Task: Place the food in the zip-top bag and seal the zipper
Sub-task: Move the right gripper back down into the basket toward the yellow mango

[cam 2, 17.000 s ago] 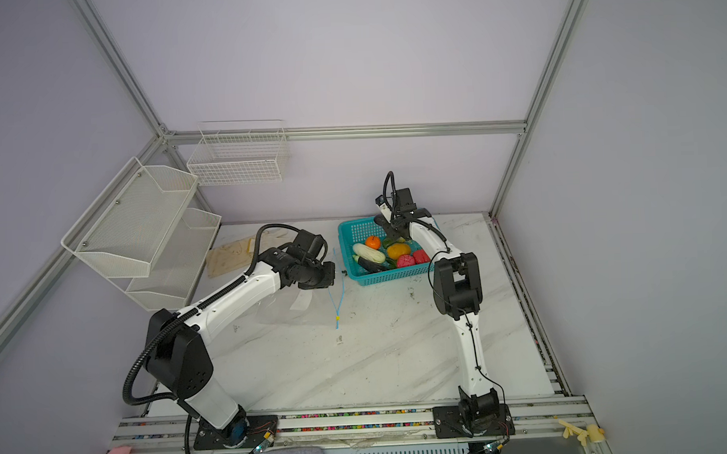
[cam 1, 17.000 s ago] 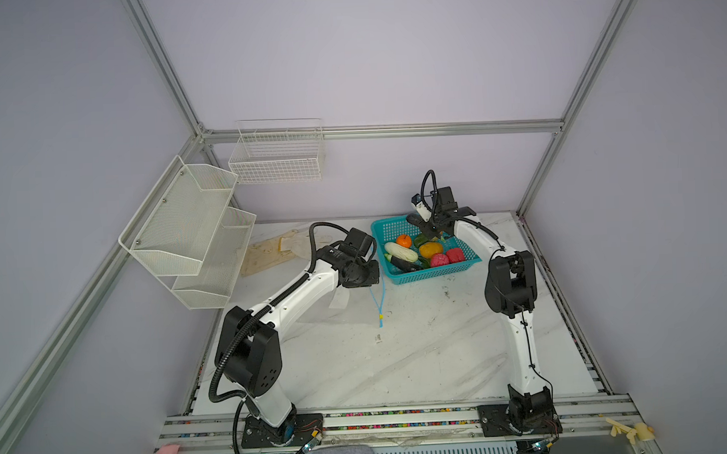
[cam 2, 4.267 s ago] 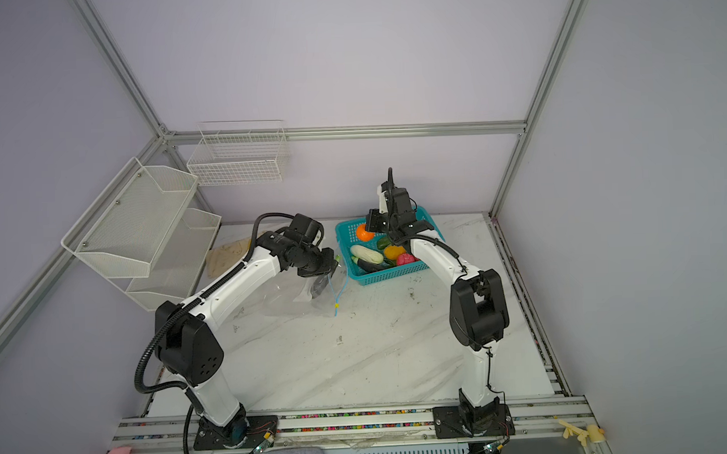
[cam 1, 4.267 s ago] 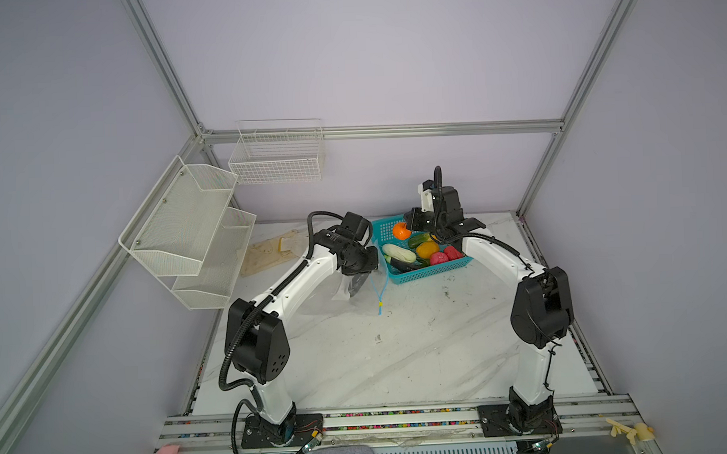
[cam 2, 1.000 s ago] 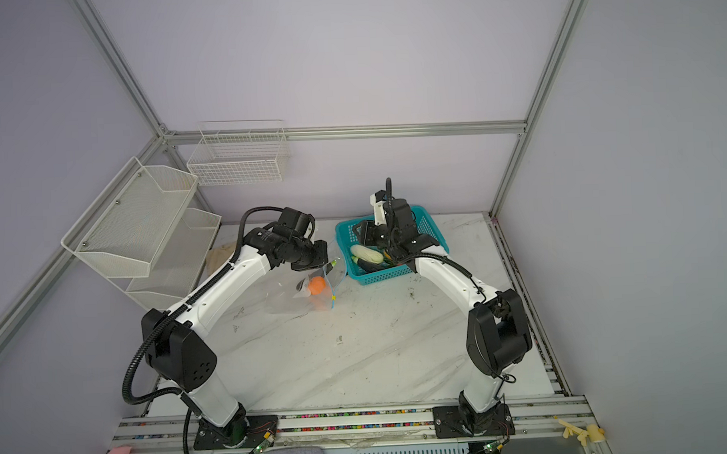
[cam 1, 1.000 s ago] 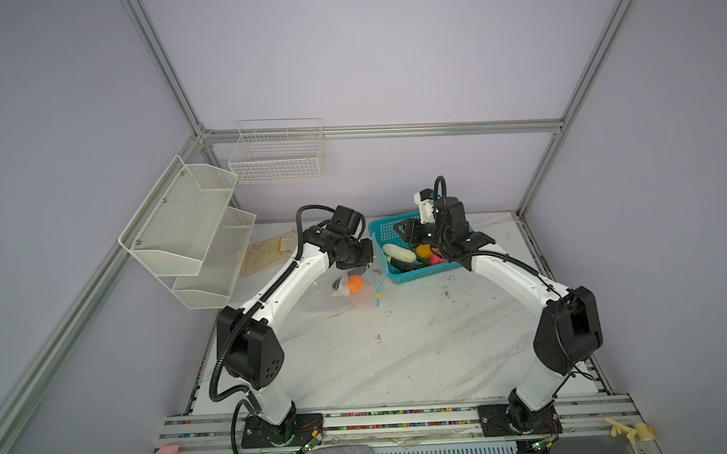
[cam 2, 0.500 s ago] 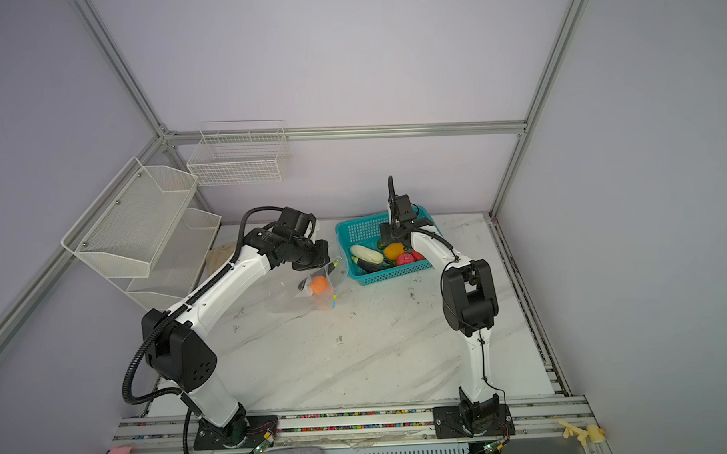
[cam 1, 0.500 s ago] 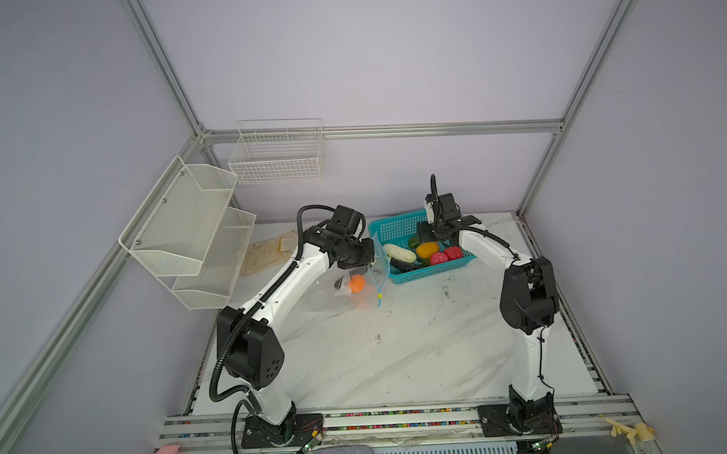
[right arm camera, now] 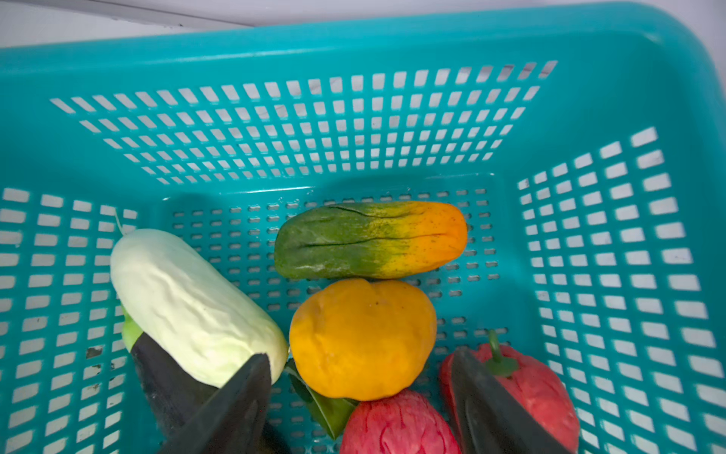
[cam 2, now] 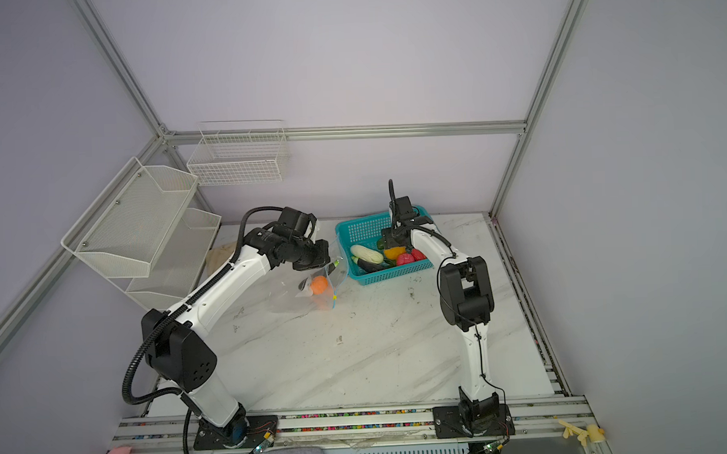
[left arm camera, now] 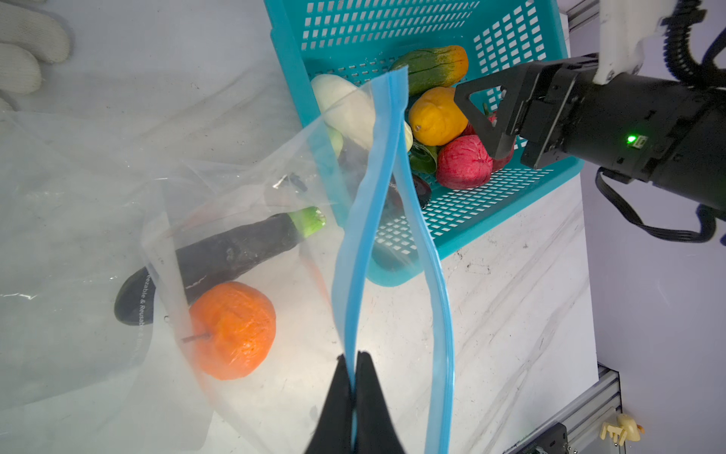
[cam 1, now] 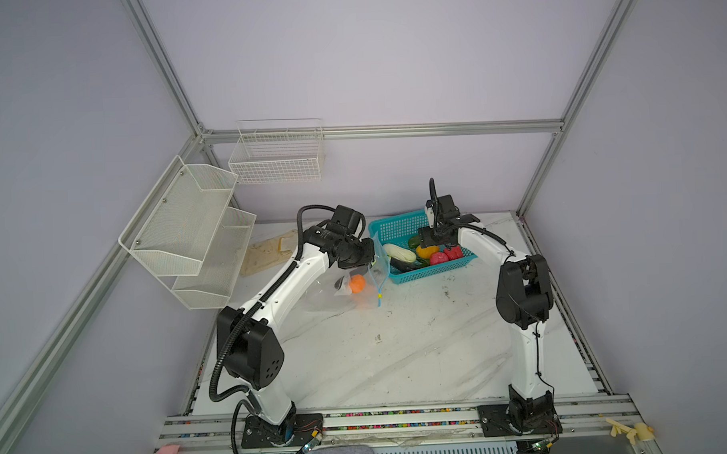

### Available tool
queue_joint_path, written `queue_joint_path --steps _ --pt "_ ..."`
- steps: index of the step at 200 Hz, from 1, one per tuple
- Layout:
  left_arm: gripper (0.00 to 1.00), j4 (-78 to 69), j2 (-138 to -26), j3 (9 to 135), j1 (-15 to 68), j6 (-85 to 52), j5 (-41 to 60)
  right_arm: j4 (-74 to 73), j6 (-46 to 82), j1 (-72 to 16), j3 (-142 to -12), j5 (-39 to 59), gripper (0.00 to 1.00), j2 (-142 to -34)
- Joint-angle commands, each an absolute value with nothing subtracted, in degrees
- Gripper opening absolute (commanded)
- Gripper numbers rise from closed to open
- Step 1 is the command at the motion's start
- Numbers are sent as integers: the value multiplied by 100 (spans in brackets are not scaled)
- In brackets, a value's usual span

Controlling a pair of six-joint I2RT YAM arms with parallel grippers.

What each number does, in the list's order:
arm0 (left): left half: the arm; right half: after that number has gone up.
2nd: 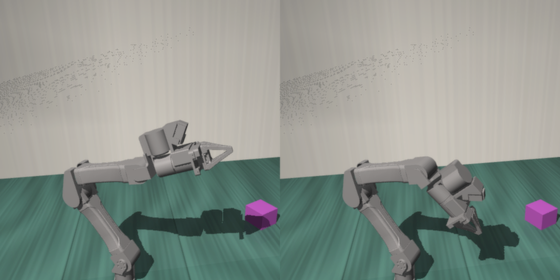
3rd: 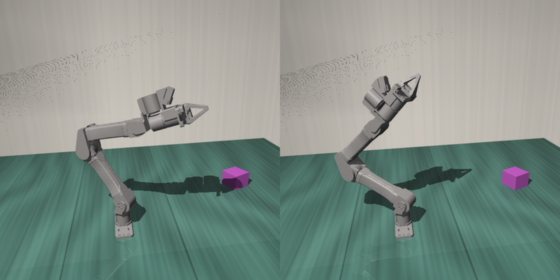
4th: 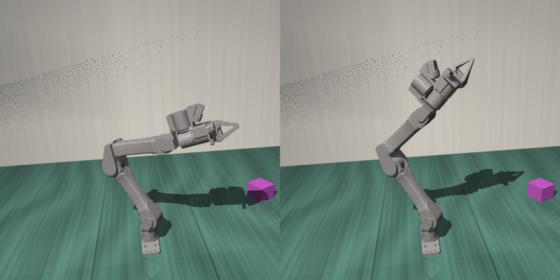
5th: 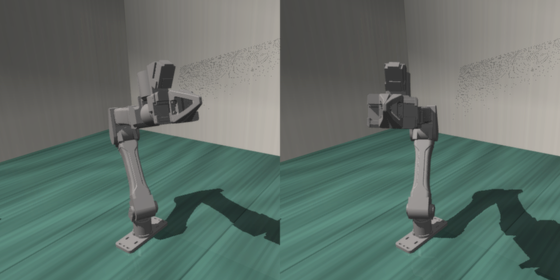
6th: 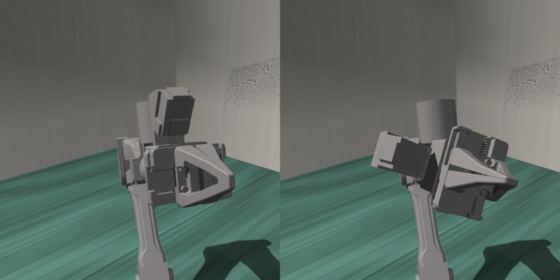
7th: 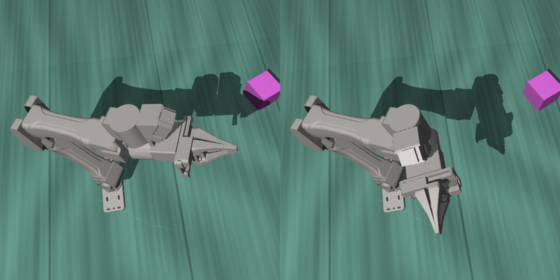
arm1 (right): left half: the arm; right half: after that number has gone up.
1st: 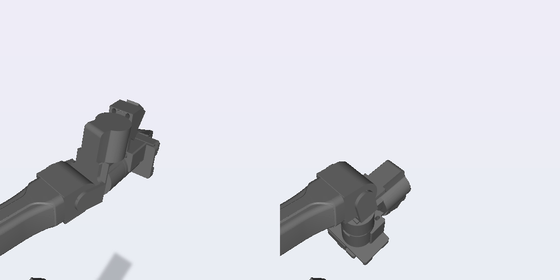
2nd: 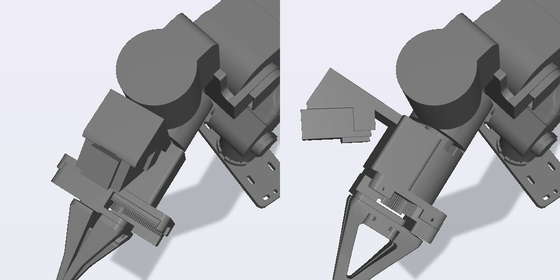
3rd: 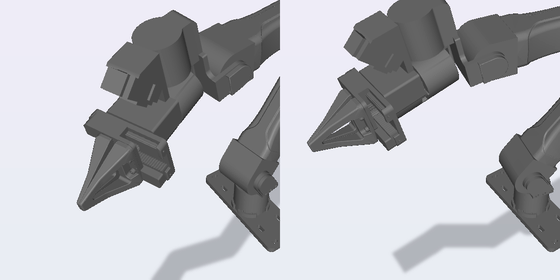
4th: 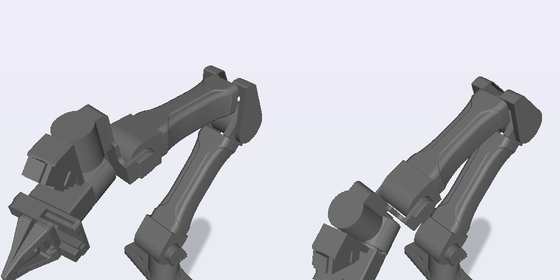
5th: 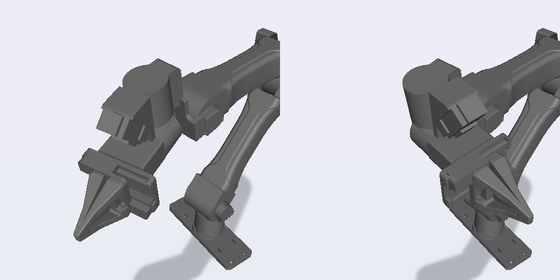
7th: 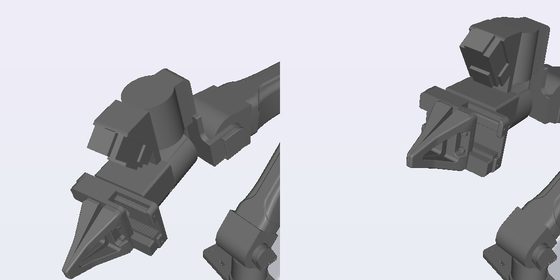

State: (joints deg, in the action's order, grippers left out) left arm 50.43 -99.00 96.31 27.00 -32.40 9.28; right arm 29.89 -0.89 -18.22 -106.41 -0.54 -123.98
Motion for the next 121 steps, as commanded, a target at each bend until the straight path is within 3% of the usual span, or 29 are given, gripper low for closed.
queue_joint_path --steps 1,121 --pt "0 4910 -9758 9730 2665 -3293 1036 3308 -235 -1827 -10796 -9 78 -12606" --pt "0 4896 -9731 9669 2669 -3277 1033 3381 -195 -1985 -10980 -175 88 -13052"
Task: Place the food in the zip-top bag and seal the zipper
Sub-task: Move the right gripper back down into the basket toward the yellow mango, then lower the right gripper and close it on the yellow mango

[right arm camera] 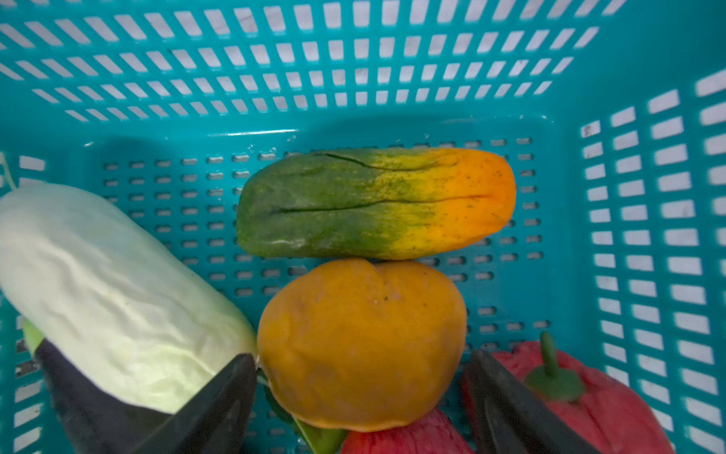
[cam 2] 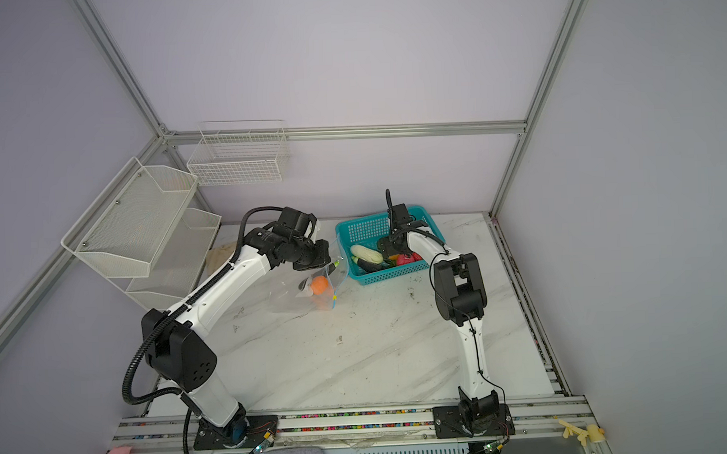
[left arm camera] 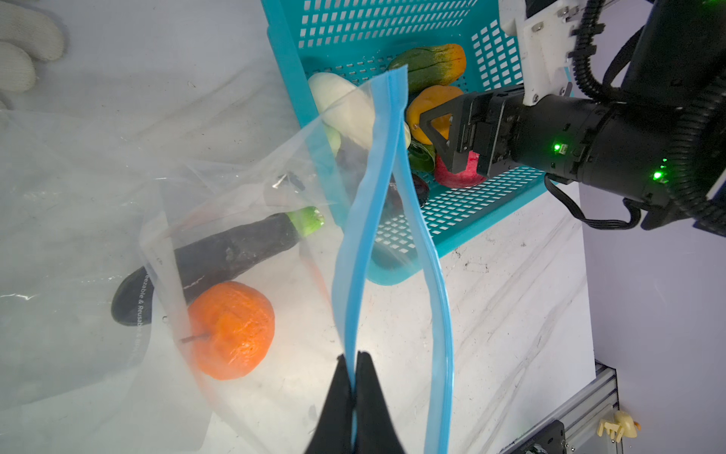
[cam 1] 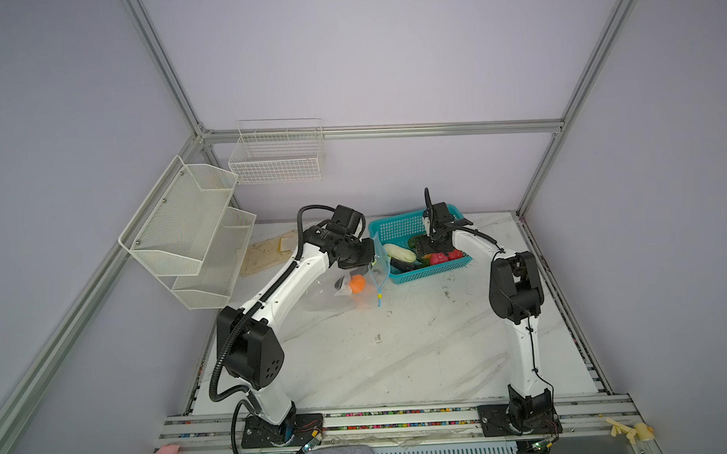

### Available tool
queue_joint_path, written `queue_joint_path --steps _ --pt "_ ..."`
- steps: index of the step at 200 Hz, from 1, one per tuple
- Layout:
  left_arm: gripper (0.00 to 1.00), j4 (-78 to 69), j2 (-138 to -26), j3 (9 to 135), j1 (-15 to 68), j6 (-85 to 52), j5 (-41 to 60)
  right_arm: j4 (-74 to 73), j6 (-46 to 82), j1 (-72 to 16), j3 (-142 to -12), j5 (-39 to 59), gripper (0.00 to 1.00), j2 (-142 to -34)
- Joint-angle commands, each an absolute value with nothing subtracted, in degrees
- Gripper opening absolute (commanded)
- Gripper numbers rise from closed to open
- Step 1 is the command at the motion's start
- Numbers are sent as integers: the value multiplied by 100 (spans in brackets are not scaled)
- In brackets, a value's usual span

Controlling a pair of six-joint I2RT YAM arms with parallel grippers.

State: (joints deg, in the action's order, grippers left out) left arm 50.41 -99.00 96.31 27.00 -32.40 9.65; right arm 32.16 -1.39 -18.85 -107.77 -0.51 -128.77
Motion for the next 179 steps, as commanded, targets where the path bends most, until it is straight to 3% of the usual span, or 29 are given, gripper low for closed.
queue_joint_path --steps 1,179 --pt "0 4900 -9730 9669 2671 -3273 1031 3382 -194 -1990 -10983 -180 88 -13056" --pt "0 4877 -9799 9659 2665 -3269 1037 3270 6 -2021 -11454 -316 92 -13689"
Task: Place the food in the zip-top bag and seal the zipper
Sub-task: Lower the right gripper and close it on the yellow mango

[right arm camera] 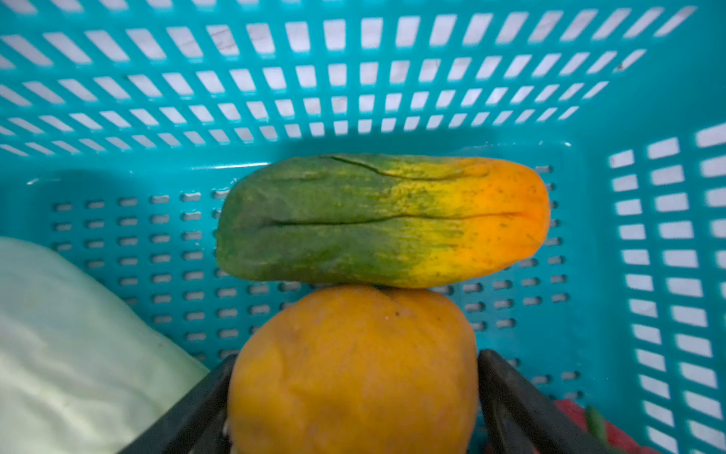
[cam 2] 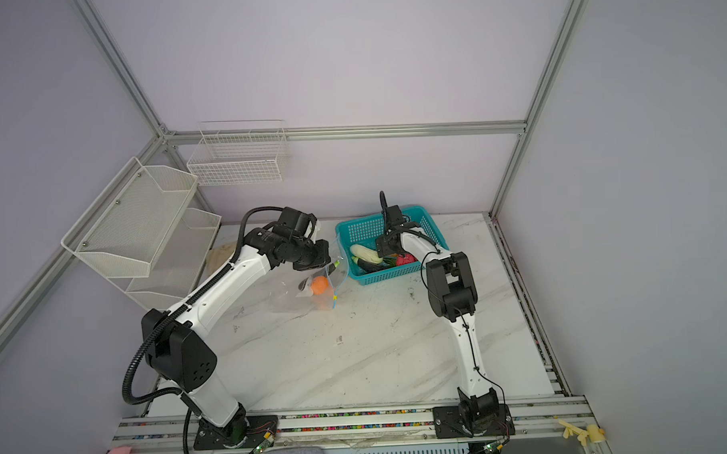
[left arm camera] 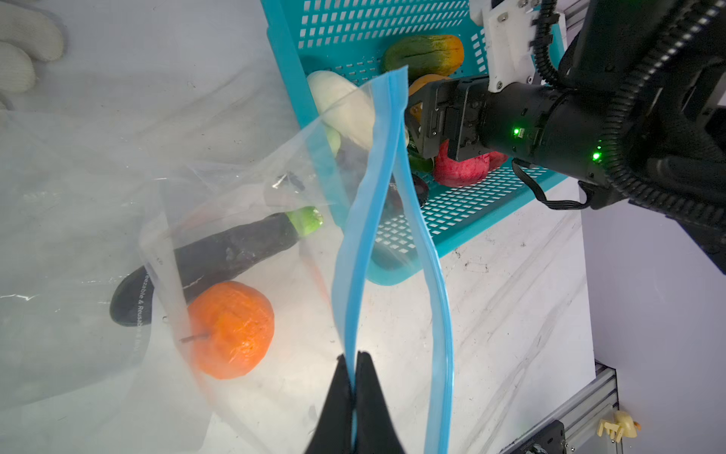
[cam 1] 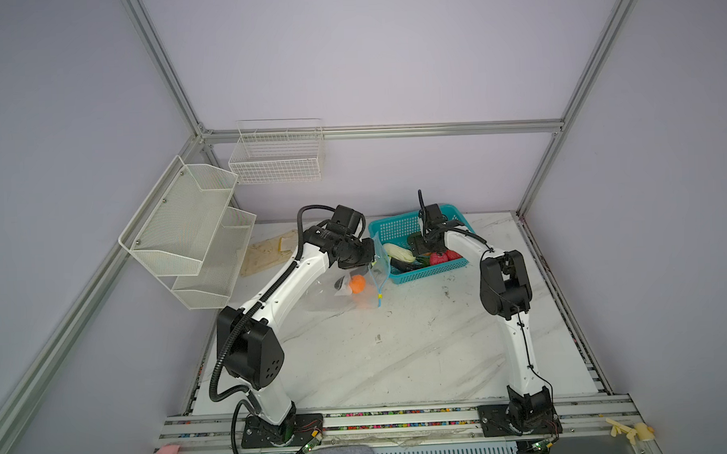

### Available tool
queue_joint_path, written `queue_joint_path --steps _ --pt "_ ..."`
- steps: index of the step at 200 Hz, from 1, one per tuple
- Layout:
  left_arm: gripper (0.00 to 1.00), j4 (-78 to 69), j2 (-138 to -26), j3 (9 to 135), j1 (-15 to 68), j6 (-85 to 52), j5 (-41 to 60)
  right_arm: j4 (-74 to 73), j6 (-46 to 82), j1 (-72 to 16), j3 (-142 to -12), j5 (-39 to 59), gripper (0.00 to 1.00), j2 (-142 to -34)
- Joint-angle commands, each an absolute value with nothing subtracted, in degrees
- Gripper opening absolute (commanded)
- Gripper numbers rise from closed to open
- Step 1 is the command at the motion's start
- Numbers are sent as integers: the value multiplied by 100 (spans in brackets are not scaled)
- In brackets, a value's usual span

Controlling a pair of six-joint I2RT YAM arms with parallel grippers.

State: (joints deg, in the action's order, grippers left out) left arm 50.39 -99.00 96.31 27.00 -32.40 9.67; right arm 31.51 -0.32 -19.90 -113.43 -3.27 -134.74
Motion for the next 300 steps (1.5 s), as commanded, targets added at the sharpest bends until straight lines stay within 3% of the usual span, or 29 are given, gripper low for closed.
queue_joint_path --steps 1,124,300 --pt "0 4877 -9799 9659 2664 -3269 1037 3270 7 -2021 -11457 -316 92 -13691" --pt "0 4878 -9795 9652 2671 -3274 1000 3210 126 -2017 -11491 -316 82 -13285" --pt "0 4877 -9834 9659 2667 -3287 970 3011 185 -2015 -11125 -369 79 -12561"
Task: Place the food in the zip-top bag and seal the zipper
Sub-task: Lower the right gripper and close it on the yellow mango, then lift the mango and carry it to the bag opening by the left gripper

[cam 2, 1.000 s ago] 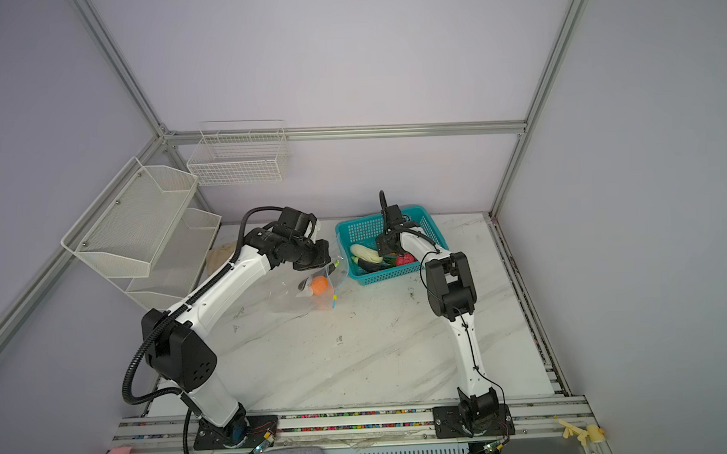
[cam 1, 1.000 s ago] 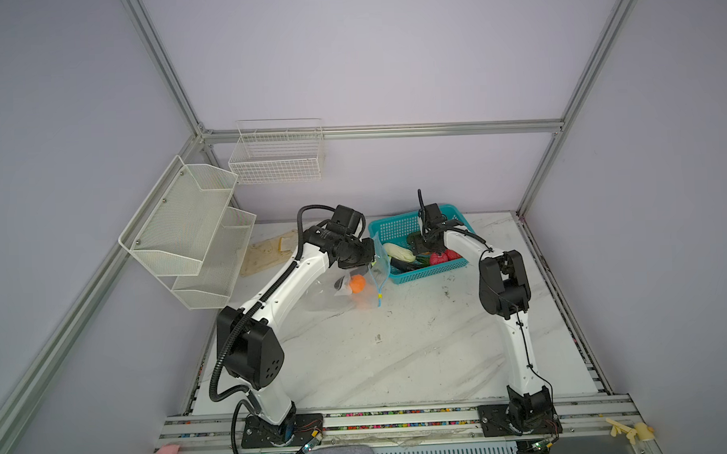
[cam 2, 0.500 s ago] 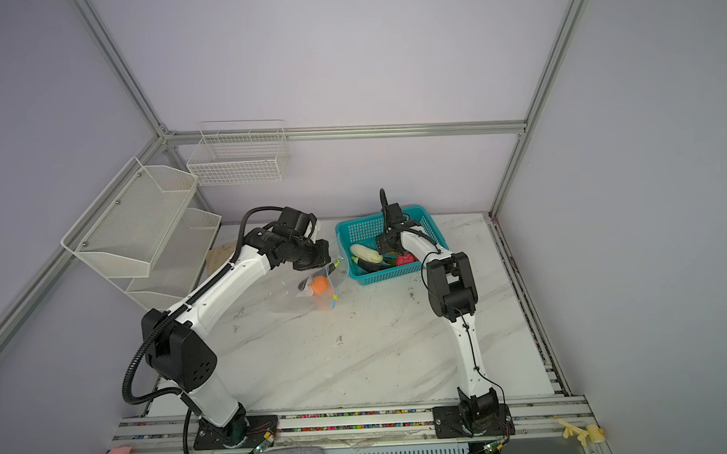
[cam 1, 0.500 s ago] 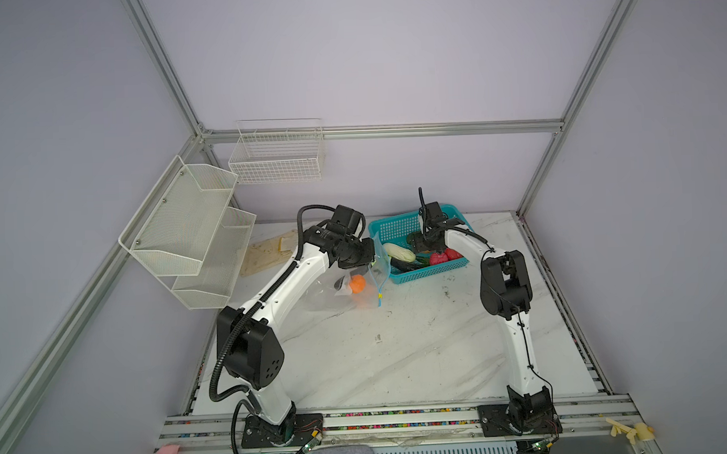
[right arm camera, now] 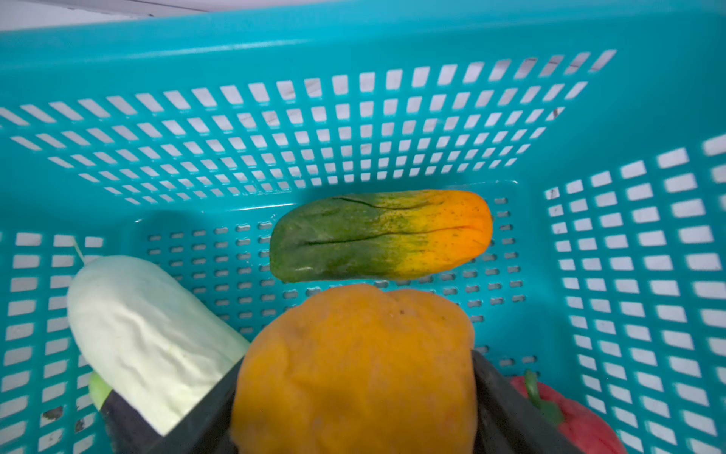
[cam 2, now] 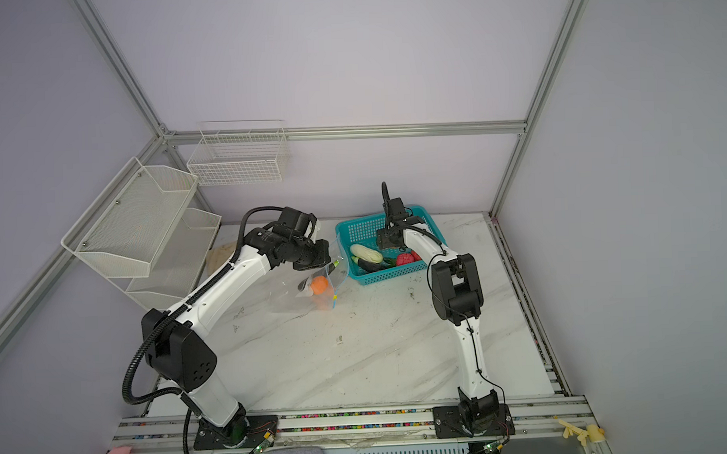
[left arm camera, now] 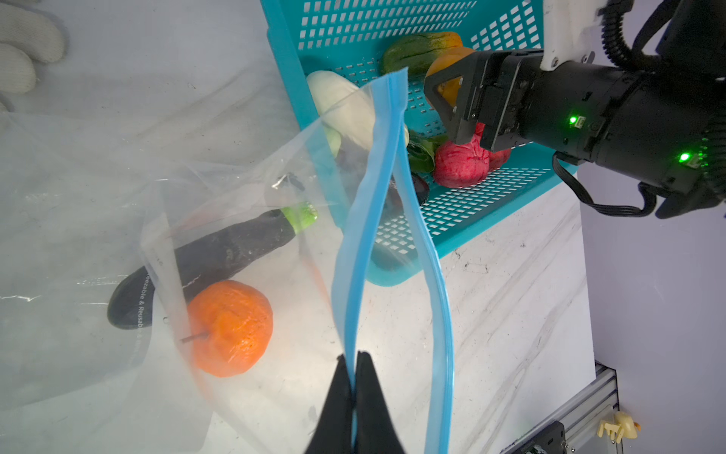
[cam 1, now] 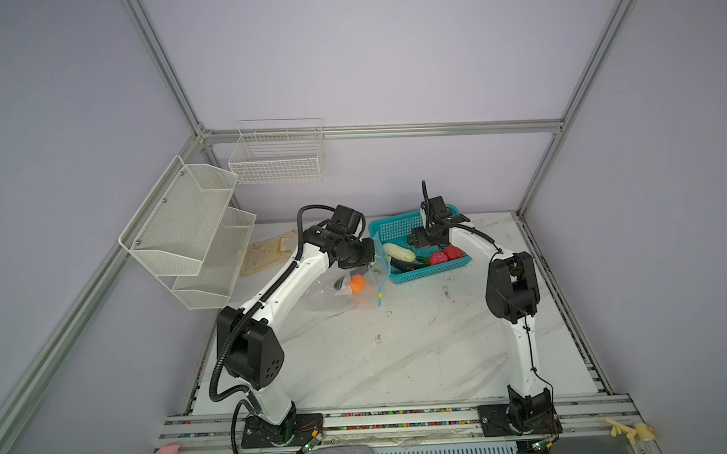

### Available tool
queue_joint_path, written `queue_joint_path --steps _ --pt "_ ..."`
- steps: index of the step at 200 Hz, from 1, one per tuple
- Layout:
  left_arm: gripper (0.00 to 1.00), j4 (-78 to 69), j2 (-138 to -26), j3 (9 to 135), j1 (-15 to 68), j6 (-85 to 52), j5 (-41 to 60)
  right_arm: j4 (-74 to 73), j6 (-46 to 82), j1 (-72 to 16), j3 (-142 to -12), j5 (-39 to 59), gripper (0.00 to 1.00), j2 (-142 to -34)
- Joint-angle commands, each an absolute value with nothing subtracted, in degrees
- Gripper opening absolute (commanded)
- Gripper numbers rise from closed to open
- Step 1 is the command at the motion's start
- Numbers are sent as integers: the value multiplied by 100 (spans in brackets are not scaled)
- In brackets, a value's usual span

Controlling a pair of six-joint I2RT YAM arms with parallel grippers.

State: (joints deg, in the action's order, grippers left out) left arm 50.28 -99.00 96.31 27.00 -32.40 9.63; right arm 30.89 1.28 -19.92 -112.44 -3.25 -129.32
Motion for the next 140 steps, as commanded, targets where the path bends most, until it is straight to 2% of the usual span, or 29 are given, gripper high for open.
queue_joint_path --steps 1,89,140 --pt "0 4873 -9835 9659 2670 -3291 973 3009 189 -2018 -11121 -369 79 -12556" --pt "0 4871 -9829 9685 2670 -3301 976 2847 272 -2015 -10746 50 75 -11845" --pt "0 4861 -9836 9697 2672 -3309 993 2538 446 -2050 -10099 815 74 -11050"
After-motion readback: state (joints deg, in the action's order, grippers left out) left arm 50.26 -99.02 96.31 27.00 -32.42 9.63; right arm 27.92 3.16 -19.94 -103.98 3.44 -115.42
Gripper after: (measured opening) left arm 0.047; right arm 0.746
